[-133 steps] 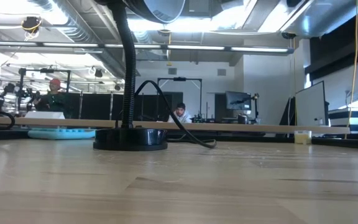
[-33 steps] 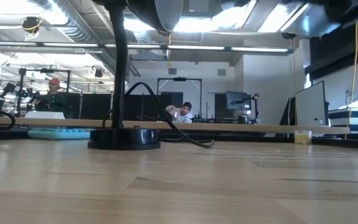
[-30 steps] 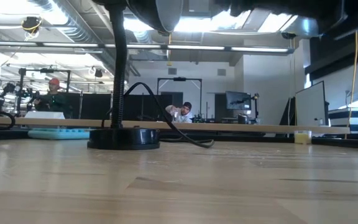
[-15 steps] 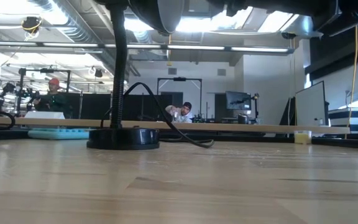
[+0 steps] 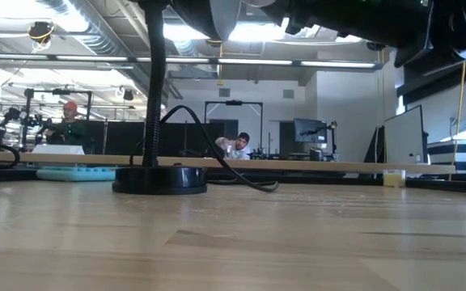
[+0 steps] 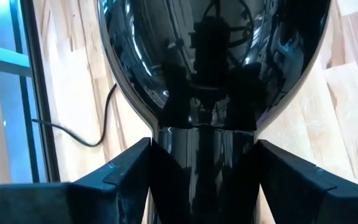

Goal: Screw lightbulb
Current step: Insert the lightbulb into the black lamp

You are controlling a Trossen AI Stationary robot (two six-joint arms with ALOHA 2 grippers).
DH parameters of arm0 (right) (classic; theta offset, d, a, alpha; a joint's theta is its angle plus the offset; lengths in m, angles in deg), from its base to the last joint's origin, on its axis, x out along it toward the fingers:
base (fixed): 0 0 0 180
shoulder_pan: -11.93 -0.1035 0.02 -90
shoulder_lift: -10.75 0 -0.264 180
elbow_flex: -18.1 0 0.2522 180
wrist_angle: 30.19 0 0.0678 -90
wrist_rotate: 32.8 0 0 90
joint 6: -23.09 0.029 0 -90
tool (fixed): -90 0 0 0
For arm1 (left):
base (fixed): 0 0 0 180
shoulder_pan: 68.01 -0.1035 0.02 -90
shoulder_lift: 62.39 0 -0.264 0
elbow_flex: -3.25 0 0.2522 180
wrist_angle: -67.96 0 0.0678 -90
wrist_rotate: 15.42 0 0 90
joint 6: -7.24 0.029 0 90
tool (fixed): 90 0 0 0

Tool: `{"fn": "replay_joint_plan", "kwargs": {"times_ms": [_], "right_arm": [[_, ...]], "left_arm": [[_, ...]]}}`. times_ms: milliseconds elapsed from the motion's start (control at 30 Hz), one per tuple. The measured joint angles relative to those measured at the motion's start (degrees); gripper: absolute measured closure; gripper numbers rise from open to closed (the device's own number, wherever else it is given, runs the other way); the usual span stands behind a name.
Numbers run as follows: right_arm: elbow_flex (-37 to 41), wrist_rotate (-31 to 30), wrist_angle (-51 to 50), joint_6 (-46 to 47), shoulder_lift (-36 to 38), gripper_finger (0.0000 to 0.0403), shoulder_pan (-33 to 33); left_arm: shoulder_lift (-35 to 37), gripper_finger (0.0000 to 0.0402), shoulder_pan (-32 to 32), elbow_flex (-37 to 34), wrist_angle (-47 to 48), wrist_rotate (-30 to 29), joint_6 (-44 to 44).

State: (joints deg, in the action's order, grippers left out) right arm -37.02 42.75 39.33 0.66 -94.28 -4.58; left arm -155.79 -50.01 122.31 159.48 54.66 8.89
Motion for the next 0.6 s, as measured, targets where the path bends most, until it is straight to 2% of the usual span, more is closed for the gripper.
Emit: {"fn": "replay_joint_plan", "kwargs": {"times_ms": [133,400,600], "right_arm": [[0.0,0.1,-0.2,-0.3,-0.1,0.0134,0.1],[0.0,-1.1,-0.3,-0.4,-0.1,0.0134,0.3],[-1.5,-1.5,-1.2,-0.2,-0.1,0.0134,1.3]], "left_arm": [[1.9,0.0166,-0.5,-2.8,-1.5,-0.1,-0.3],[15.6,0.0166,-1.9,-23.3,-19.6,-0.8,1.1],[18.4,0.0166,-2.0,-25.3,-22.6,-2.0,-1.1]]}}
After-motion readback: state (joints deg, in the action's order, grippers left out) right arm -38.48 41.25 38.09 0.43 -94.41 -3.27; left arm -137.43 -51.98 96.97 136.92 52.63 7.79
